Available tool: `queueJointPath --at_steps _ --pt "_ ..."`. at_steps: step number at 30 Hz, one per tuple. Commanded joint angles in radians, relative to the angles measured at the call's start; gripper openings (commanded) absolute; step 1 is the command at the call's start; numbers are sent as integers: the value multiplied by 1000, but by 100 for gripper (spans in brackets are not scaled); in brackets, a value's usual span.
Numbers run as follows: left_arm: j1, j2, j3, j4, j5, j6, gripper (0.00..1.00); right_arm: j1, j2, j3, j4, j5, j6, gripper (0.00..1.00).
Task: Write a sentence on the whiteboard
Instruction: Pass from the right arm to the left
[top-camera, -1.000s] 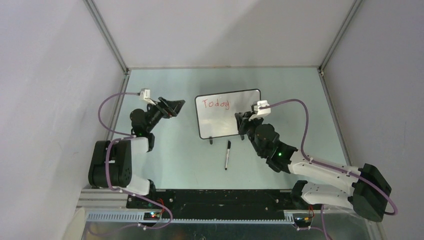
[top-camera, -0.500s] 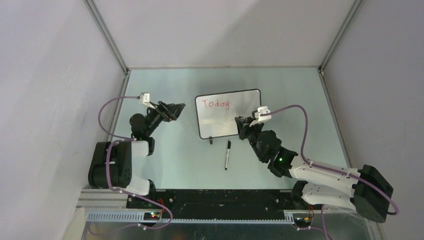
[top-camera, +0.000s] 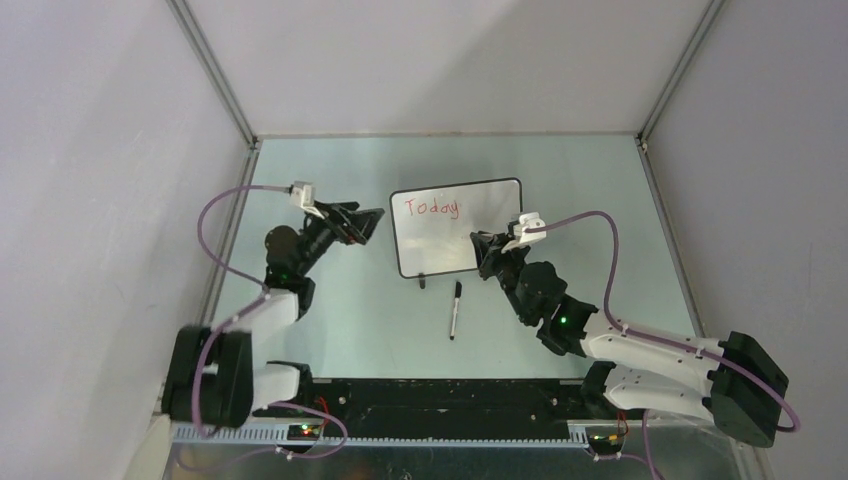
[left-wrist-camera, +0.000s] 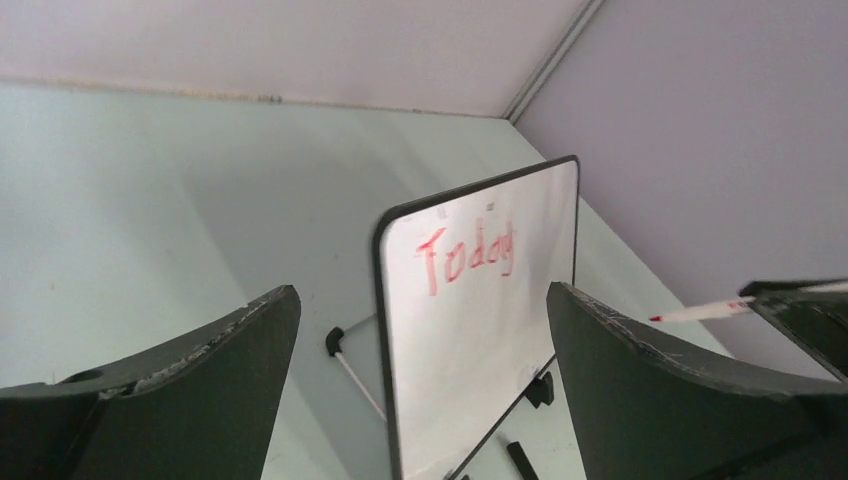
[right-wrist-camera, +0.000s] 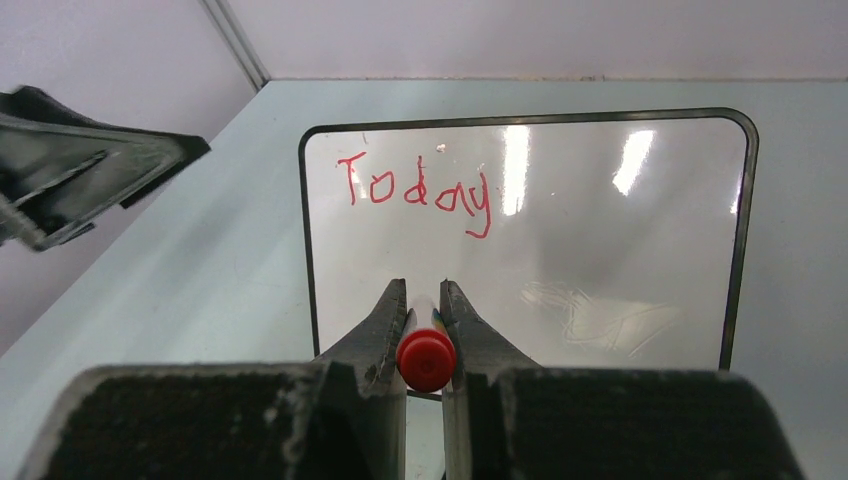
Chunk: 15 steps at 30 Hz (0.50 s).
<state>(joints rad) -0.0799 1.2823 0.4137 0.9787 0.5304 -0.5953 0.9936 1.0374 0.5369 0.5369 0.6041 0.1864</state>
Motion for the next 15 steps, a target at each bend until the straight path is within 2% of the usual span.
queueJointPath --at_steps 1,4,7,10,15 --pt "-72 -202 -86 -185 -275 248 99 1 -28 -12 54 12 0 0" --pt "-59 -279 -168 -197 -521 181 99 0 -43 -24 64 8 1 0" --pt "-37 -277 -117 -324 -475 168 99 -2 -52 -36 73 2 2 0" --pt "-43 -227 -65 -368 -408 179 100 -3 -53 -37 75 -2 2 0" --pt "-56 -306 -110 -370 -517 152 100 -1 -57 -37 63 -2 8 0"
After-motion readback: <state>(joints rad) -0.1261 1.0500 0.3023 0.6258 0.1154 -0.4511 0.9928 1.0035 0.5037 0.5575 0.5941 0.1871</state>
